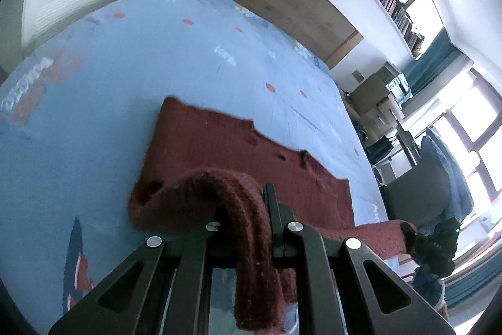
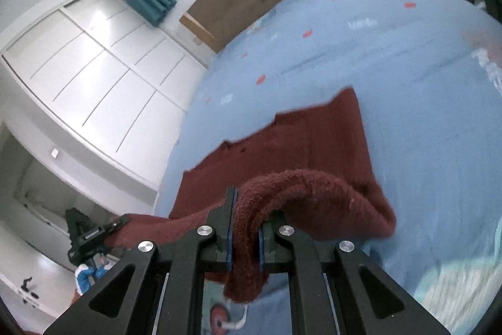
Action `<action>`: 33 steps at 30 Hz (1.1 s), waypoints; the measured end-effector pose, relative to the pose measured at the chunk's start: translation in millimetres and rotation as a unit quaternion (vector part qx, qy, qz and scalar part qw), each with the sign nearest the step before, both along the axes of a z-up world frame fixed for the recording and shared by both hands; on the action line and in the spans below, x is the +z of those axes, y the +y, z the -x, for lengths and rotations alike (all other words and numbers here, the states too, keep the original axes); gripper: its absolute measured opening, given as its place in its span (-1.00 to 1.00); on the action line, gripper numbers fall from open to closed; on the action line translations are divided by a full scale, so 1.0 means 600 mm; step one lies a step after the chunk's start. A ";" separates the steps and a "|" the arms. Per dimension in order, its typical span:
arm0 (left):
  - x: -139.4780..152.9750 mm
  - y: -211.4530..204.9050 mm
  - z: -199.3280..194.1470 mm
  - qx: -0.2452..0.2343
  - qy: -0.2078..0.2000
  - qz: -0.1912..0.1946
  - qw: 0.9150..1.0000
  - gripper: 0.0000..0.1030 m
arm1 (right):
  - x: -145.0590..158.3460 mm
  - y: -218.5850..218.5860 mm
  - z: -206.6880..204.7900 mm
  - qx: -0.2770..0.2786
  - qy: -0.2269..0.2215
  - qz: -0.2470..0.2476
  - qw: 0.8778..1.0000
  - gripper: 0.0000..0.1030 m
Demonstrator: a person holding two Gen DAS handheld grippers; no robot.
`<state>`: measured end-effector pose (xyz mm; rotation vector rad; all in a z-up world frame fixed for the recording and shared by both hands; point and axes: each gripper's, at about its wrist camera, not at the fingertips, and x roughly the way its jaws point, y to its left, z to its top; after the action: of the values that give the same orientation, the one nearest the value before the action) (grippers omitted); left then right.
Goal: Fold small clothes
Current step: 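Lift the hem with both tools and fold it over toward the collar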
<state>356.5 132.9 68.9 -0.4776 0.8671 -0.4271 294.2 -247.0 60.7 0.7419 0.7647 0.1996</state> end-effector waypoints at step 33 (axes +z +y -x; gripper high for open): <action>-0.205 -0.035 -0.246 0.055 0.120 -0.041 0.990 -0.57 | -0.178 -0.049 -0.236 -0.053 0.132 0.067 0.988 -0.14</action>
<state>503.9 112.1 -54.3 -0.5047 1.0808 -0.2345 435.7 -276.5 -46.3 0.6862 0.9766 -0.0485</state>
